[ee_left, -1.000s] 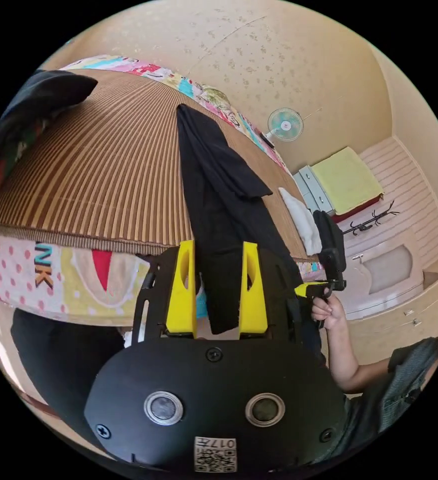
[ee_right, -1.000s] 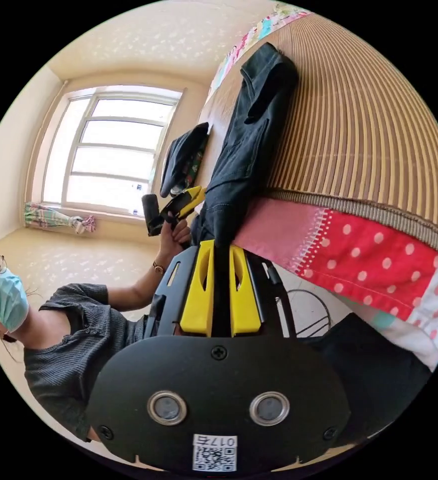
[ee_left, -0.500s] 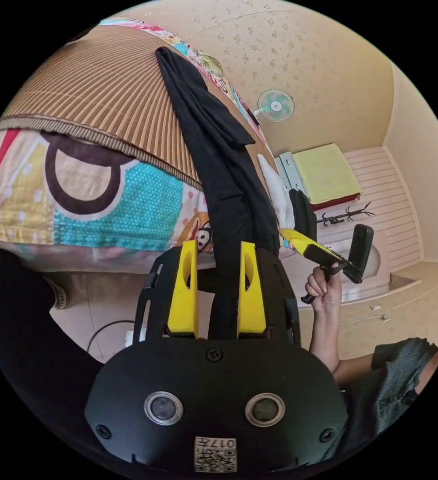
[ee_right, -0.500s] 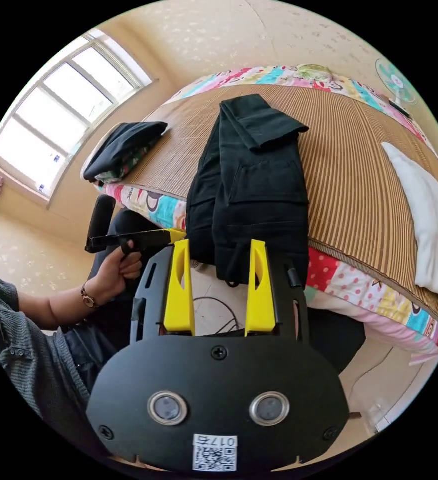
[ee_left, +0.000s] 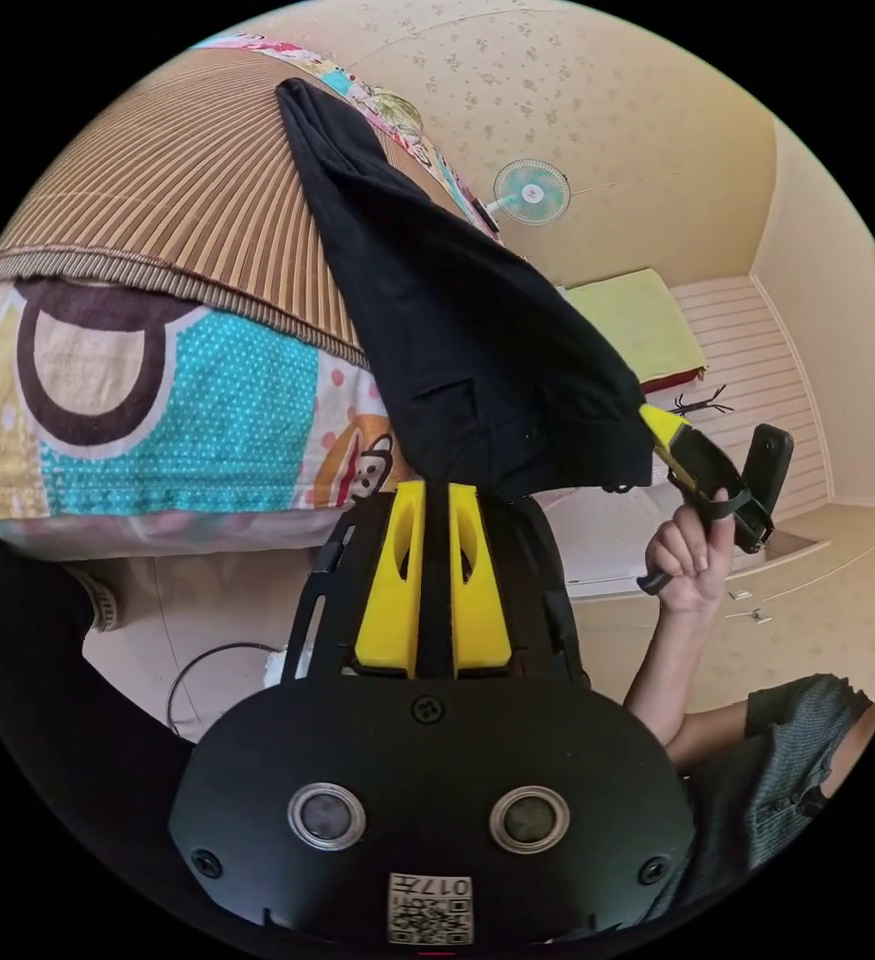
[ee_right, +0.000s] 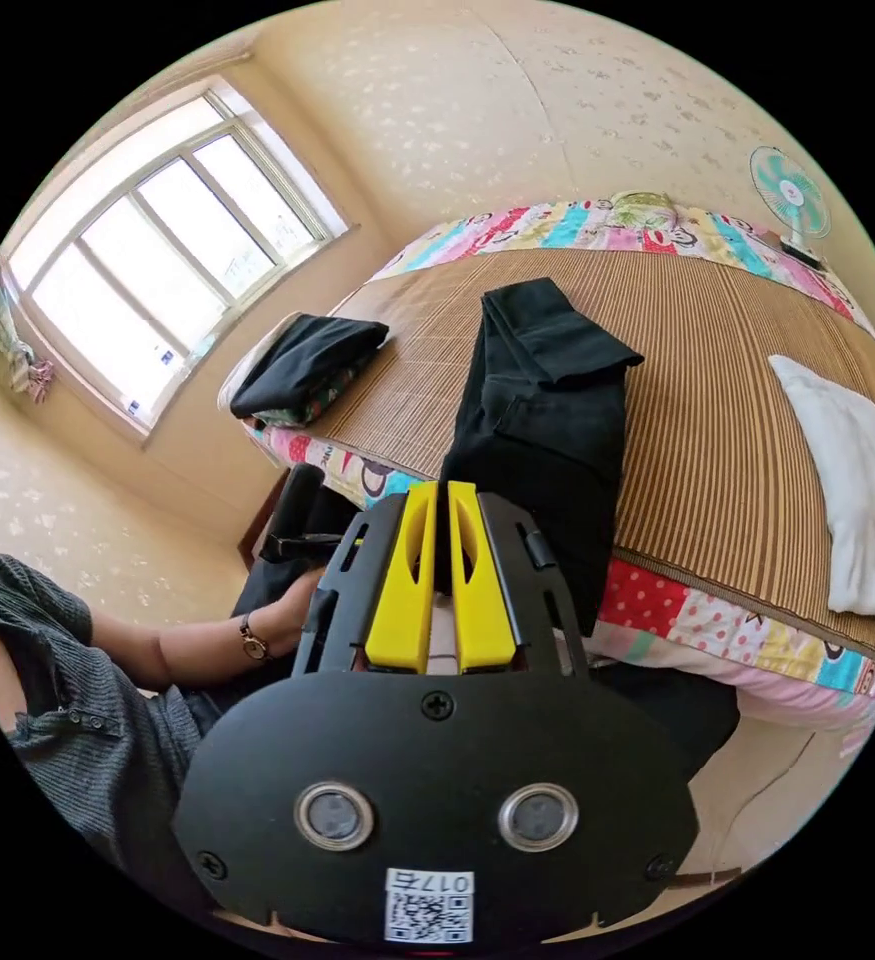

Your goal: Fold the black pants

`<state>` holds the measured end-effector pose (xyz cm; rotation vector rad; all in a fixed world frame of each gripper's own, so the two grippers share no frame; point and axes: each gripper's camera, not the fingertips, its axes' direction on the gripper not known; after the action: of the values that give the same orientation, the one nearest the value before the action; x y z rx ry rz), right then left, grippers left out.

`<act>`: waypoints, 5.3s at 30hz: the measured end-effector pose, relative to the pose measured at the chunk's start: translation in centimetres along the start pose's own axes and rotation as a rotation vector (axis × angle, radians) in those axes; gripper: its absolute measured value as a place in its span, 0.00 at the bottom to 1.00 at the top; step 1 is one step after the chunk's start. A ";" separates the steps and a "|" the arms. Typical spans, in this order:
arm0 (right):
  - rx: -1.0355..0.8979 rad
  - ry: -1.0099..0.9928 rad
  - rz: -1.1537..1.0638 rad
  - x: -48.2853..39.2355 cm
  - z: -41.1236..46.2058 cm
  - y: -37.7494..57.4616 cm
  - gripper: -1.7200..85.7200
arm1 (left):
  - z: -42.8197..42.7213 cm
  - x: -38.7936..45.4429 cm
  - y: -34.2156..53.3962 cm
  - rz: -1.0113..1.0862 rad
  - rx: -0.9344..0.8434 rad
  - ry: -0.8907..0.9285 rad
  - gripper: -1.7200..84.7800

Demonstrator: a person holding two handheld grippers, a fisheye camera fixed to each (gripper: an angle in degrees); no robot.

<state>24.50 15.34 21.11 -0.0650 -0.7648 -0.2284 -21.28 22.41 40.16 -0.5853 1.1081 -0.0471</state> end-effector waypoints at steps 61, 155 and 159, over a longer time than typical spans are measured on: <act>-0.469 -0.076 -0.048 8.0 10.7 2.0 0.04 | -11.7 -5.3 -12.7 -0.127 0.194 -0.289 0.01; -0.063 0.107 0.203 16.4 -6.2 3.0 0.05 | 41.4 22.8 -38.6 0.970 -0.906 -0.592 0.15; -0.070 0.098 0.205 16.0 -5.9 3.1 0.05 | 47.7 24.2 -37.6 1.033 -1.208 -0.696 0.14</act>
<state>40.38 14.63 27.99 -0.1967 -0.6470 -0.0625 39.81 2.82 52.57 -0.8969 0.5298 1.6893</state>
